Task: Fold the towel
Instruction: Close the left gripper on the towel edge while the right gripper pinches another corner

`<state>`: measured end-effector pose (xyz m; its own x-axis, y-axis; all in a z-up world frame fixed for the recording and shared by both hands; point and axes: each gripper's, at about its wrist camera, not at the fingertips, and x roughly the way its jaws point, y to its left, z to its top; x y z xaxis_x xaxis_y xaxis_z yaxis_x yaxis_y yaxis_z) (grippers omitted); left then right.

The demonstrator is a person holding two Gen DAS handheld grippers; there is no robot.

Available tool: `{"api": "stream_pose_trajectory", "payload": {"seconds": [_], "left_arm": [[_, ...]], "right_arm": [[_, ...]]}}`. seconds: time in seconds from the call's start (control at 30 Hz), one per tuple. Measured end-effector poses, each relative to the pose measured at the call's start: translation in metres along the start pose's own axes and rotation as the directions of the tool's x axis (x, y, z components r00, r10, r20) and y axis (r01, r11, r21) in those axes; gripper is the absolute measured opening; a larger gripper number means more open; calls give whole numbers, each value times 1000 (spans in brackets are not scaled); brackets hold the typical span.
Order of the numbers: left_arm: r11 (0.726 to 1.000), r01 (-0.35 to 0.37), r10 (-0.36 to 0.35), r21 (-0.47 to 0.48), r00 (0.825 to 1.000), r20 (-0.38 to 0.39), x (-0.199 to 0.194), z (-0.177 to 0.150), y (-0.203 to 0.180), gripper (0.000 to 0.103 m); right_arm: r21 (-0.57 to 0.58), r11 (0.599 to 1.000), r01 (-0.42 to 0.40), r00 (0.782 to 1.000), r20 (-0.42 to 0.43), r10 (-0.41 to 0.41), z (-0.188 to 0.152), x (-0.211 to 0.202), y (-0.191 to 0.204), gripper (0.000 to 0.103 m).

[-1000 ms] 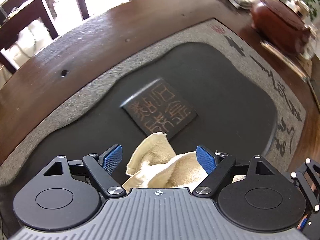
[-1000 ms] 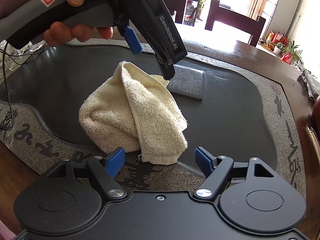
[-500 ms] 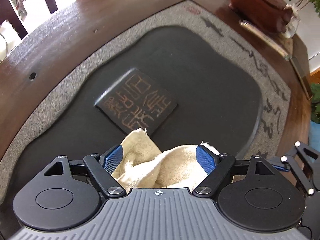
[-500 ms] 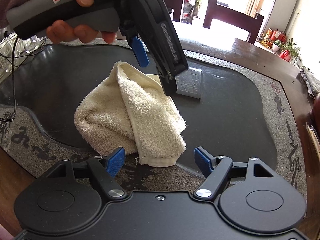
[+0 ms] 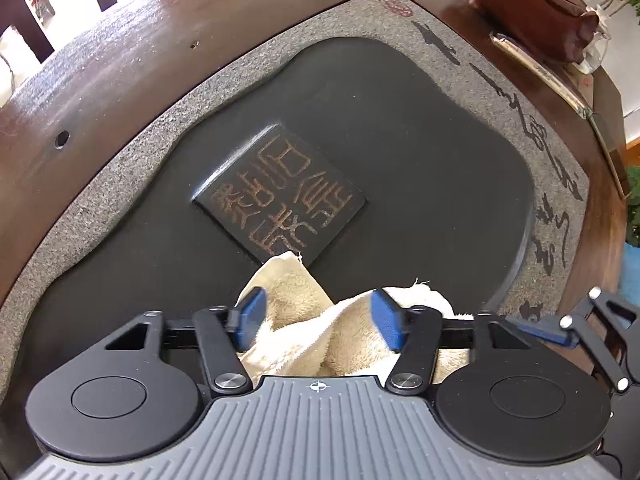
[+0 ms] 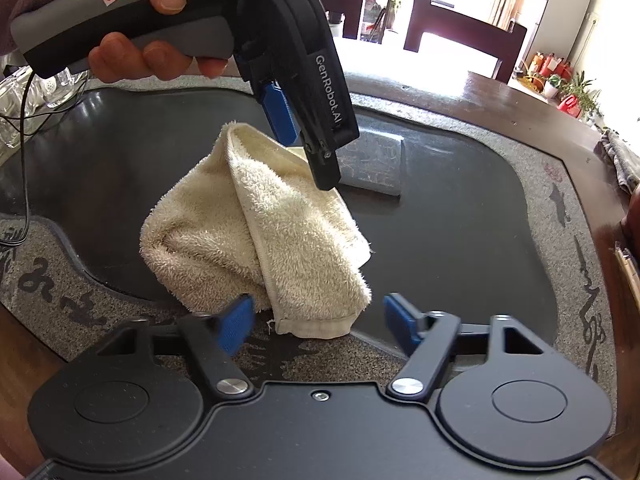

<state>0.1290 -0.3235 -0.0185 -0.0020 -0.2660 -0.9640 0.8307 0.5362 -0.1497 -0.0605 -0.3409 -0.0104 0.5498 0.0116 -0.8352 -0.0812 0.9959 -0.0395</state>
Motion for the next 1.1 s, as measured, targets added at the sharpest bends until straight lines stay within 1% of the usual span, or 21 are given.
{"api": "stream_pose_trajectory", "payload": {"seconds": [0.1, 0.17, 0.23, 0.3, 0.37, 0.43, 0.47, 0.5, 0.57, 0.6, 0.83, 0.87, 1.03, 1.1], "left_arm": [[1000, 8, -8, 2, 1000, -9, 3, 0, -1, 51], [1000, 9, -9, 9, 1000, -16, 5, 0, -2, 50], [1000, 16, -16, 10, 1000, -22, 7, 0, -3, 46], [1000, 23, -22, 11, 999, -27, 8, 0, -4, 39], [999, 30, -29, 15, 999, -33, 9, -1, -5, 36], [999, 34, -34, 20, 999, -40, 10, -1, -6, 30], [999, 36, -35, 22, 998, -42, 11, -1, -6, 24], [999, 35, -34, 22, 998, -43, 11, -1, -7, 20], [999, 37, -36, 21, 998, -42, 10, -2, -6, 16], [999, 41, -40, 17, 998, -37, 9, -3, -5, 14], [996, 44, -42, -74, 999, 20, -4, -10, 4, 11], [995, 44, -42, -85, 999, 28, -5, -11, 5, 11], [985, 67, -52, -159, 994, 95, -22, -20, 10, 10], [981, 66, -45, -183, 993, 113, -27, -23, 13, 10]], "right_arm": [[0, 1000, -2, 1000, 0, 2, -1, -1, 0, 70], [2, 1000, -5, 1000, -2, 5, -1, 0, -1, 67], [7, 1000, -5, 1000, -4, 5, -1, 0, -1, 66], [12, 1000, -6, 1000, -6, 6, -1, 0, -2, 66], [13, 1000, -6, 1000, -5, 6, -1, 0, -2, 65], [12, 1000, -7, 1000, -4, 7, -2, -1, -2, 65], [12, 1000, -8, 1000, -3, 8, -2, -1, -1, 65], [11, 1000, -8, 1000, -2, 8, -2, -1, -1, 64], [13, 1000, -11, 1000, -2, 11, -2, -2, -1, 59], [14, 1000, -15, 1000, -4, 15, -3, -2, -1, 58], [9, 1000, -24, 1000, 1, 24, -2, -1, 1, 55], [7, 1000, -25, 1000, 4, 25, -2, -1, 1, 53], [-5, 1000, -15, 1000, 15, 15, -1, 1, 3, 51], [-12, 1000, -11, 1000, 19, 11, 0, 3, 4, 48]]}}
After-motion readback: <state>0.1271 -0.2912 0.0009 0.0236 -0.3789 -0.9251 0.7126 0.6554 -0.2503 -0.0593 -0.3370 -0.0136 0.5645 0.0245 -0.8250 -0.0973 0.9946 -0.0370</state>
